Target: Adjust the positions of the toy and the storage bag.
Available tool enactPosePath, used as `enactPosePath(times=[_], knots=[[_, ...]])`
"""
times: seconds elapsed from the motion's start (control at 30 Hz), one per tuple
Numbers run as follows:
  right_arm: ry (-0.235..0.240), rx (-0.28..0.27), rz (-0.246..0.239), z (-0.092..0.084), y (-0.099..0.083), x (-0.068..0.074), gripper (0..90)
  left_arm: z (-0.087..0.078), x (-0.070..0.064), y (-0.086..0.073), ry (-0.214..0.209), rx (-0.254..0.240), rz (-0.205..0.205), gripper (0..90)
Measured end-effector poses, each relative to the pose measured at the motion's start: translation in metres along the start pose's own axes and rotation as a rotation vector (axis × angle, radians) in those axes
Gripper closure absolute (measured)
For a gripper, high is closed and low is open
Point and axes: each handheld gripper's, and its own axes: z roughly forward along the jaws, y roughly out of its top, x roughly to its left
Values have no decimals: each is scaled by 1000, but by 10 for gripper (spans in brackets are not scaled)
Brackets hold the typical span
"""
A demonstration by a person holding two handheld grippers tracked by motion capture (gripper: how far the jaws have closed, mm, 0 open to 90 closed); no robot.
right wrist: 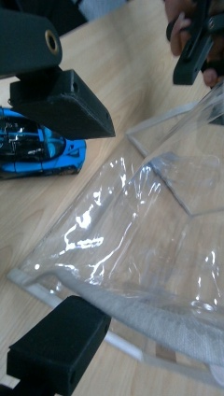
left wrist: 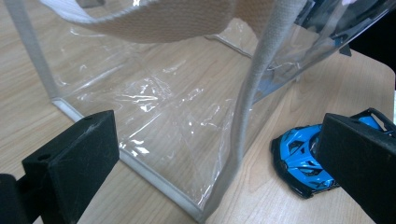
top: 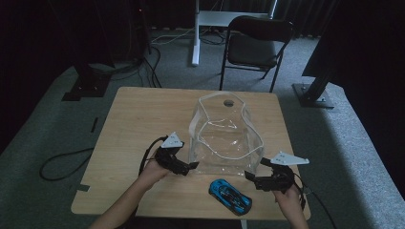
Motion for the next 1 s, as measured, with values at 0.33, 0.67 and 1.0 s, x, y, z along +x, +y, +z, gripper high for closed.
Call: enactPosePath(times=[0.33,0.67,1.0], knots=[[-67,-17,1,-10,-11,8,130,-13,4,-6,13,-13,-11,3],[-38,22,21,-12,-23,12,123,-29,10,-18,42,-13,-22,3],[21,1,-12,-23,-27,34,123,-52,23,-36,112,-21,-54,3]])
